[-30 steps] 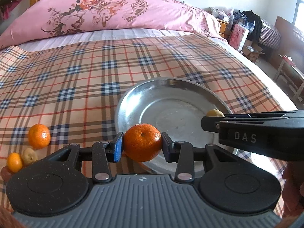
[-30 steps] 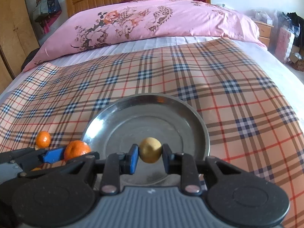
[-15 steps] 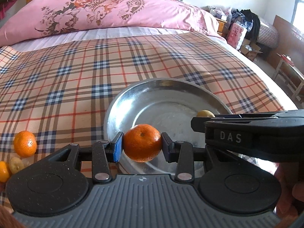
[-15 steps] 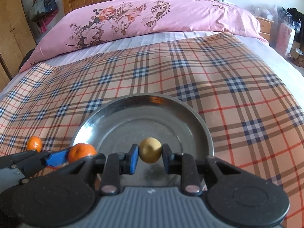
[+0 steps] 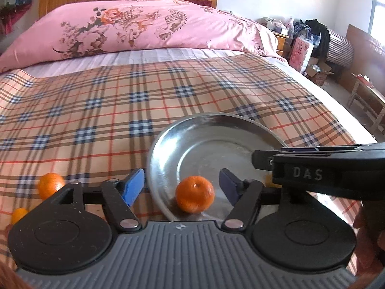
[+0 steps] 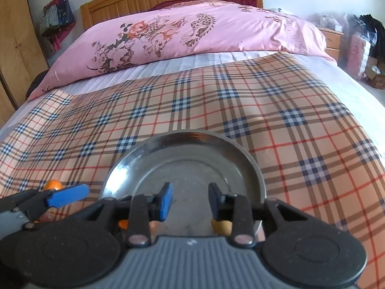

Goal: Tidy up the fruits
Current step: 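Open both tools to drop the orange and pear into the plate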

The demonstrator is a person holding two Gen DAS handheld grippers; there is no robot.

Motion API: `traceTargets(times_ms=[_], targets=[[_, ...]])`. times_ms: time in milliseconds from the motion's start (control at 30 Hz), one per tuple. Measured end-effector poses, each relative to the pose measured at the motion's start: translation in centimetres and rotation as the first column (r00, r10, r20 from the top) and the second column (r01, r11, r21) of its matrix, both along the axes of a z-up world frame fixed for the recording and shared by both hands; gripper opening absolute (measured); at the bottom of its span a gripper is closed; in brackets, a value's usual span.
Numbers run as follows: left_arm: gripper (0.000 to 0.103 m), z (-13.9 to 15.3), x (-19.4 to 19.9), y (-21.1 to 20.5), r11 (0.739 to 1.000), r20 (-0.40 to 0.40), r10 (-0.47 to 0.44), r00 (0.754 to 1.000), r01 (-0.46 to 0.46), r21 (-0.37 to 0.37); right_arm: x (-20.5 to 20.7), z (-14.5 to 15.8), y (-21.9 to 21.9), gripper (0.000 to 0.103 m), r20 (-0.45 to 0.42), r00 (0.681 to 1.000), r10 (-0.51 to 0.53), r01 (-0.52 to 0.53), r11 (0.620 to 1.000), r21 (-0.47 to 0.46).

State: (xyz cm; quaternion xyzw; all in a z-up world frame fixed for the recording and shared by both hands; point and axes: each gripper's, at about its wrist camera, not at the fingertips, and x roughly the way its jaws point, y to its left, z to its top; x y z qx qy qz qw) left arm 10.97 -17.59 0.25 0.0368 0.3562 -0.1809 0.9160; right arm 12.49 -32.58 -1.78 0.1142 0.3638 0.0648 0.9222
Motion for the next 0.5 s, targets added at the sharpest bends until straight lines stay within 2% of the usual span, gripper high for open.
traceTargets(times_ms=[67,167,333,400,500], targets=[[0.098,0.2,-0.4,0.5,1.000,0.001,0.010,1.000,-0.010,0.003,-0.6,0.3,0.1,0.037,0.003,1.000,-0.008,0.008,1.000,0.000],[0.103,0.6,-1.1,1.3,1.000,0.002,0.023,1.000,-0.023,0.004,-1.4,0.6,0.3,0.040,0.000,1.000,-0.013,0.013,1.000,-0.004],[0.103,1.0,-2.1,2.3,0.999,0.014,0.048,0.999,-0.048,0.024,-2.7,0.9,0.7,0.047,-0.004,1.000,-0.018,0.018,1.000,-0.003],[0.103,1.1,-2.4,2.9,0.998,0.014,0.060,0.998,-0.060,0.026,-3.2,1.1,0.9,0.056,-0.001,1.000,-0.019,0.019,1.000,-0.009],[0.103,1.1,-2.8,3.7,0.997,0.015,0.074,0.997,-0.074,0.029,-3.7,1.3,1.2,0.063,-0.005,1.000,-0.015,0.015,1.000,-0.011]])
